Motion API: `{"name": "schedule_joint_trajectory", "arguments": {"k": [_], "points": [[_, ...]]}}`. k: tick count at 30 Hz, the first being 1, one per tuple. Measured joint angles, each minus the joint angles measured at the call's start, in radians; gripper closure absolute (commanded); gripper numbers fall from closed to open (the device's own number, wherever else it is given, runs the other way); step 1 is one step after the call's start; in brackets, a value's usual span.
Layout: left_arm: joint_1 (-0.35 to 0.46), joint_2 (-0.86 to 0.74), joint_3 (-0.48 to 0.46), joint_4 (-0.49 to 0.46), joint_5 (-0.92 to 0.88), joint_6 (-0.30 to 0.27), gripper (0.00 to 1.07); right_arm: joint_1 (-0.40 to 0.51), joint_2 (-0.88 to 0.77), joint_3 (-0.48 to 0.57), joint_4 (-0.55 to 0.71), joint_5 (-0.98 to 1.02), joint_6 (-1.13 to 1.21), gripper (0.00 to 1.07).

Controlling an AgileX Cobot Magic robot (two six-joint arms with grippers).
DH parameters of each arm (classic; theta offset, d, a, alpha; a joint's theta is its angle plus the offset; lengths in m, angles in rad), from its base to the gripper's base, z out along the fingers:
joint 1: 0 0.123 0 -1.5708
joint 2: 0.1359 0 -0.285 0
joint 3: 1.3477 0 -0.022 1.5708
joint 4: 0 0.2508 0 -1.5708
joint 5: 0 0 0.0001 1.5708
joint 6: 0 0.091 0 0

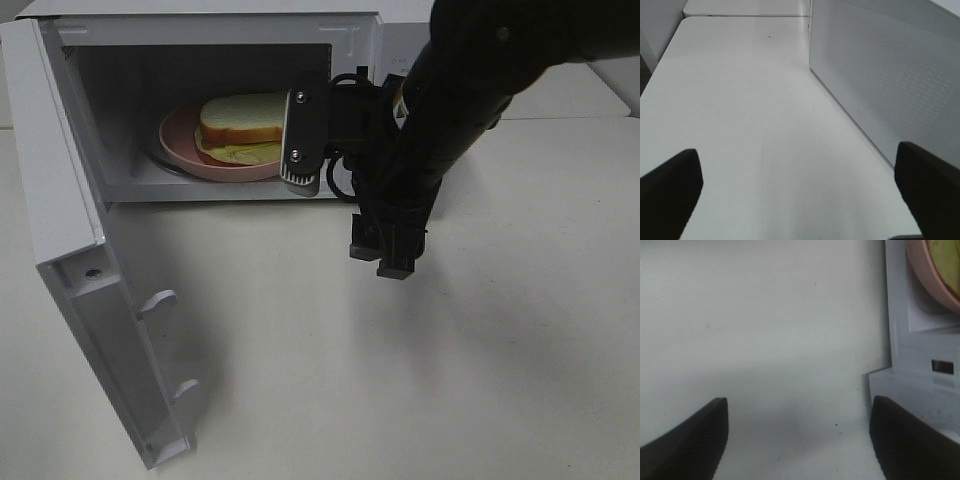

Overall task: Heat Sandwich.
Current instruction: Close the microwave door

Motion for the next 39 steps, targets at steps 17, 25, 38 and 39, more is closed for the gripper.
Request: {"name": "schedule_joint_trajectory", "arguments": {"k": [17, 25, 38, 39], "points": [[0.0, 0.0, 0.0, 0.0, 0.0, 0.0, 0.07, 0.0, -0.253, 0.194, 0.0, 0.175, 0.56, 0.31], [0.0, 0.0, 0.0, 0.0, 0.0, 0.0, 0.07, 0.0, -0.377, 0.208, 0.001, 0.375, 0.711, 0.31], [0.0, 0.0, 0.0, 0.0, 0.0, 0.0, 0.07, 0.0, -0.6, 0.231, 0.001, 0.569, 0.769, 0.31], [0.0, 0.0, 0.0, 0.0, 0.0, 0.0, 0.07, 0.0, -0.623, 0.245, 0.001, 0.573, 0.77, 0.31]]}}
